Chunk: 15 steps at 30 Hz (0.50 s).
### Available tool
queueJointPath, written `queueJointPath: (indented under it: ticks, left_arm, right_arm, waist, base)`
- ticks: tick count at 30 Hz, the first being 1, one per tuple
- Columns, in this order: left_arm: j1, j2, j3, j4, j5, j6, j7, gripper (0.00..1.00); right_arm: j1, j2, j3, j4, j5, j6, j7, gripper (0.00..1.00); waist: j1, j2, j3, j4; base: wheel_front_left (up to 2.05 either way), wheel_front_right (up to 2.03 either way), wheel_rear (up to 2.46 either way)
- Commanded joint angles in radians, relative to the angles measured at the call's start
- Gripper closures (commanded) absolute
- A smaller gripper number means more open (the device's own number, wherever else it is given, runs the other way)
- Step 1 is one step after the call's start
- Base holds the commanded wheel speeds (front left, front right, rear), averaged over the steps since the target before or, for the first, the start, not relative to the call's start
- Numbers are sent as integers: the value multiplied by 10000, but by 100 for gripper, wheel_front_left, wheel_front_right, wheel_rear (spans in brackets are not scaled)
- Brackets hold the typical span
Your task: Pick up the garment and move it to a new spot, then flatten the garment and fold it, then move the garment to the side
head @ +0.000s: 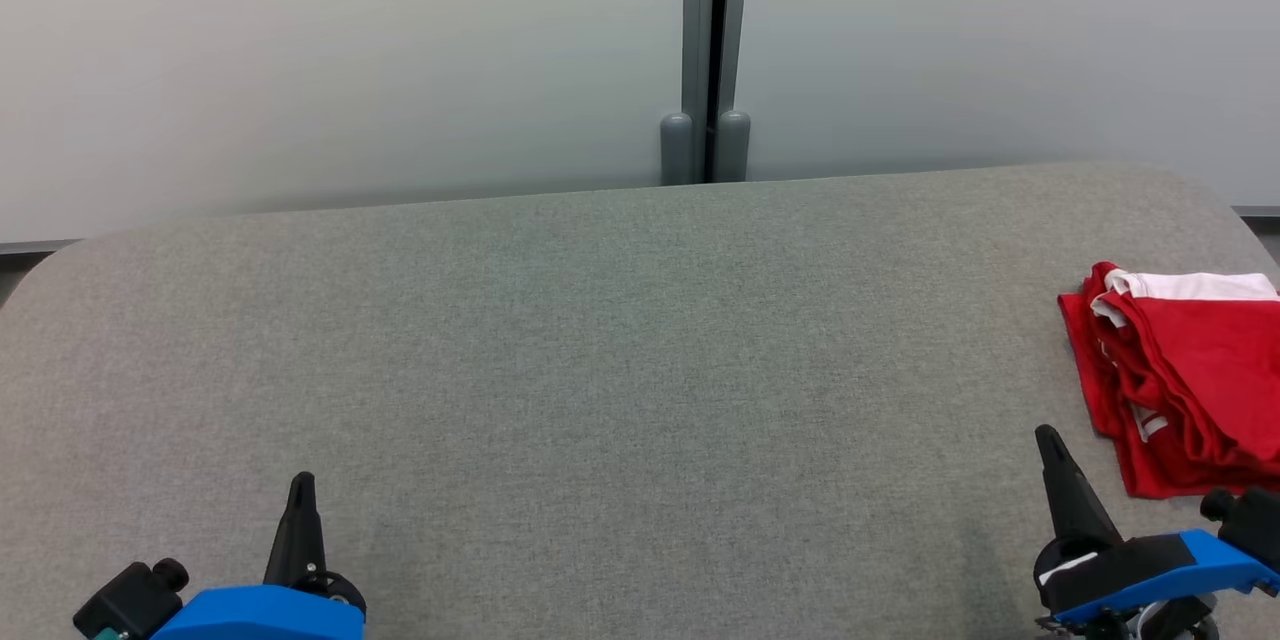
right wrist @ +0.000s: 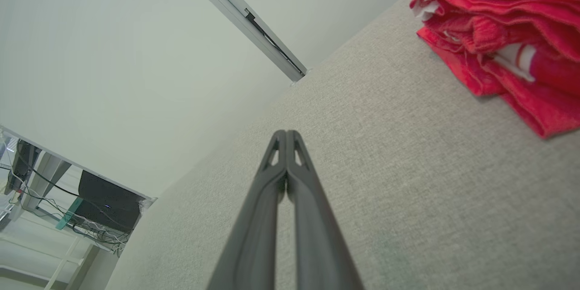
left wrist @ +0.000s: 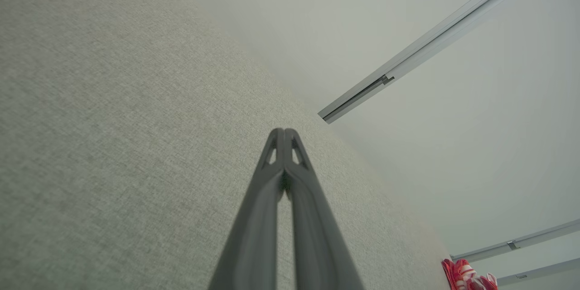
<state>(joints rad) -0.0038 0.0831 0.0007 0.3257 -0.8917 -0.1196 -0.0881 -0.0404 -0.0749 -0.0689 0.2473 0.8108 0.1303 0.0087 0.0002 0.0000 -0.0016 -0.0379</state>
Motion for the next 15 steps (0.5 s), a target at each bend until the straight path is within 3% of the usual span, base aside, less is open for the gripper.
queueJointPath:
  ticks: [1, 15]
  left_arm:
    - [-320, -1, 115, -170, -270, -45, 64, 100]
    - [-506, -70, 356, -327, -1821, -69, 509, 100]
  right_arm:
    - [-301, -13, -44, -119, 348, 5, 55, 100]
    - [-402, 48, -143, -105, 2066, 5, 276, 100]
  waist:
    - [-1, 0, 1, 5]
    - [-1, 0, 8, 67]
  base:
    - [0, 0, 0]
    - [0, 0, 0]
